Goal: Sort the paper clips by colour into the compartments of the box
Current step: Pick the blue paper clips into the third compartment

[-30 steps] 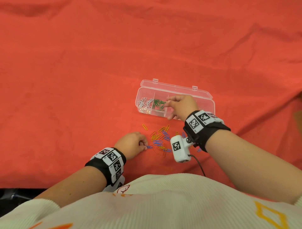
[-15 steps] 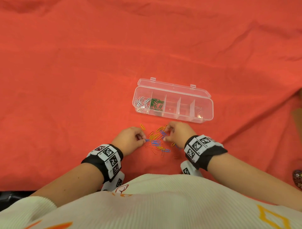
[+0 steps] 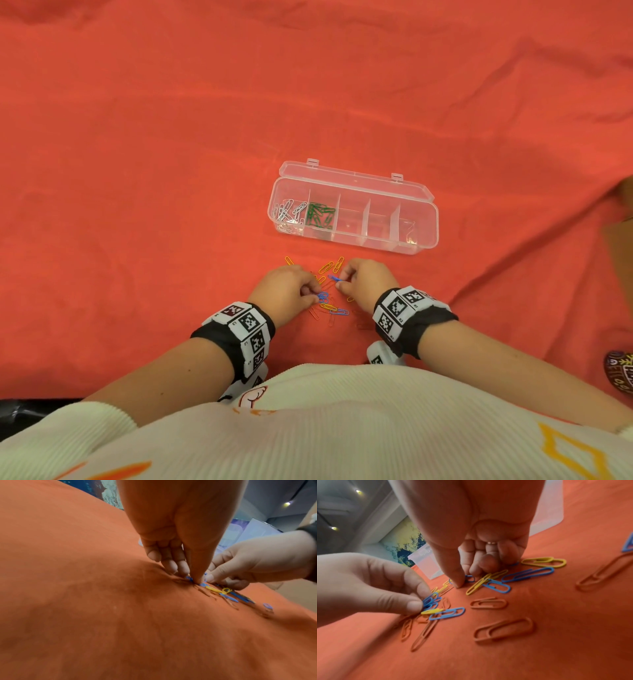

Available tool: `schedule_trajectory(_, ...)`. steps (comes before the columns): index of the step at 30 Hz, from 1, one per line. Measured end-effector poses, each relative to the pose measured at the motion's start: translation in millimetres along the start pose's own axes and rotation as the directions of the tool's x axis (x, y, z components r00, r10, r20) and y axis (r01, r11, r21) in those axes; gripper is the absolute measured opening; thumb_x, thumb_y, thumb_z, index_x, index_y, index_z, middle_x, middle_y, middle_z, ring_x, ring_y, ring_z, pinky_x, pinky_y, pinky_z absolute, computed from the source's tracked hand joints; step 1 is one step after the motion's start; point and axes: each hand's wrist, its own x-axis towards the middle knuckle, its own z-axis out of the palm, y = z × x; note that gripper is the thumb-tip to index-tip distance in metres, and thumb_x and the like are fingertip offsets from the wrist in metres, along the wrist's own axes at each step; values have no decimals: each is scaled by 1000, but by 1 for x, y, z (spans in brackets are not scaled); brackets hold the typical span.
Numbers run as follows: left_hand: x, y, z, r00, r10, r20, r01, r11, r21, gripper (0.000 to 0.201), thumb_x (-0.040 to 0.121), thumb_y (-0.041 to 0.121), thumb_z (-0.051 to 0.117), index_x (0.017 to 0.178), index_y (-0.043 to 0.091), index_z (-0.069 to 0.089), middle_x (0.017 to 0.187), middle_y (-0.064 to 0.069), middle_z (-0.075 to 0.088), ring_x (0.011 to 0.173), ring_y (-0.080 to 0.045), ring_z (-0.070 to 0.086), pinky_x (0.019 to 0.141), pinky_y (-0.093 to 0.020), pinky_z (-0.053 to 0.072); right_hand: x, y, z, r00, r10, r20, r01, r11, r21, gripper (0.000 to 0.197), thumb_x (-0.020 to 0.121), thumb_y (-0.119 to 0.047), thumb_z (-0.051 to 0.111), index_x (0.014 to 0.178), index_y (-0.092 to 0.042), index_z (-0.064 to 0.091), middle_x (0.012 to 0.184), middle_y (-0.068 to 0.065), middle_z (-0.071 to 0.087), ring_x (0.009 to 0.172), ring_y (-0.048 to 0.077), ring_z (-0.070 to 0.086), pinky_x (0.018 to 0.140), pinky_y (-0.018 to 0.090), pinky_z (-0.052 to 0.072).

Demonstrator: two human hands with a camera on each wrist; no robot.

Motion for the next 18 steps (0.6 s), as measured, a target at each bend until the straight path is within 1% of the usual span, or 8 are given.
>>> schedule_trajectory(3,0,3,1,1000,4,-18,-3,999,38,11,73,23,69,83,17,67,86,-2,59,86,-21,58,82,-35,46,-4,4,-3,1000,-1,0,1,1000,-10,26,79,-23,66,61,-28,48,55,-11,49,68,16,56,64,26,43)
schedule_trajectory(6,0,6,1,1000,-7,-16,8,997,74,11,71,22,67,81,17,65,87,-2,58,88,-23,57,83,-35,45,-8,9,-8,1000,5,-20,-5,1000,0,23,78,-24,68,62,-27,51,54,-11,49,64,15,53,61,25,39)
schedule_trajectory(8,0,6,2,1000,-4,-19,6,994,110,11,70,23,65,79,18,64,88,-4,60,88,-24,57,82,-36,45,-10,11,-12,1000,10,-29,-10,1000,5,22,77,-24,68,62,-27,52,55,-11,49,63,15,52,58,25,37)
schedule_trajectory(12,-1,11,2,997,76,-6,-71,960,271,13,71,23,59,80,15,64,88,-7,63,88,-29,59,80,-36,44,-14,13,-20,1000,-5,-30,6,1000,29,13,77,-25,69,69,-26,59,59,-12,50,69,13,53,65,26,39)
schedule_trajectory(14,-1,14,1,993,116,-2,-109,937,332,14,72,21,57,80,13,65,87,-10,64,87,-32,60,78,-36,44,-18,12,-24,999,-26,-23,27,999,36,8,77,-25,70,74,-23,63,60,-12,50,70,13,53,65,25,39)
schedule_trajectory(16,0,16,-1,991,133,-7,-123,932,342,12,72,21,57,79,13,64,85,-9,65,85,-32,60,77,-36,44,-21,9,-29,999,-45,-23,46,998,49,5,77,-24,70,78,-20,66,61,-13,50,70,13,52,60,23,38)
schedule_trajectory(17,0,16,-2,991,135,-18,-122,938,326,11,71,21,58,77,15,64,84,-7,65,84,-30,61,78,-36,44,-22,7,-32,998,-51,-27,53,997,61,6,77,-23,70,80,-18,67,61,-13,50,69,12,52,57,22,37)
schedule_trajectory(18,1,17,-4,991,132,-33,-117,947,298,10,71,22,58,76,16,63,83,-6,65,83,-28,61,78,-35,44,-22,6,-35,998,-54,-34,57,995,78,6,77,-22,70,80,-17,68,61,-12,51,67,12,52,56,20,37)
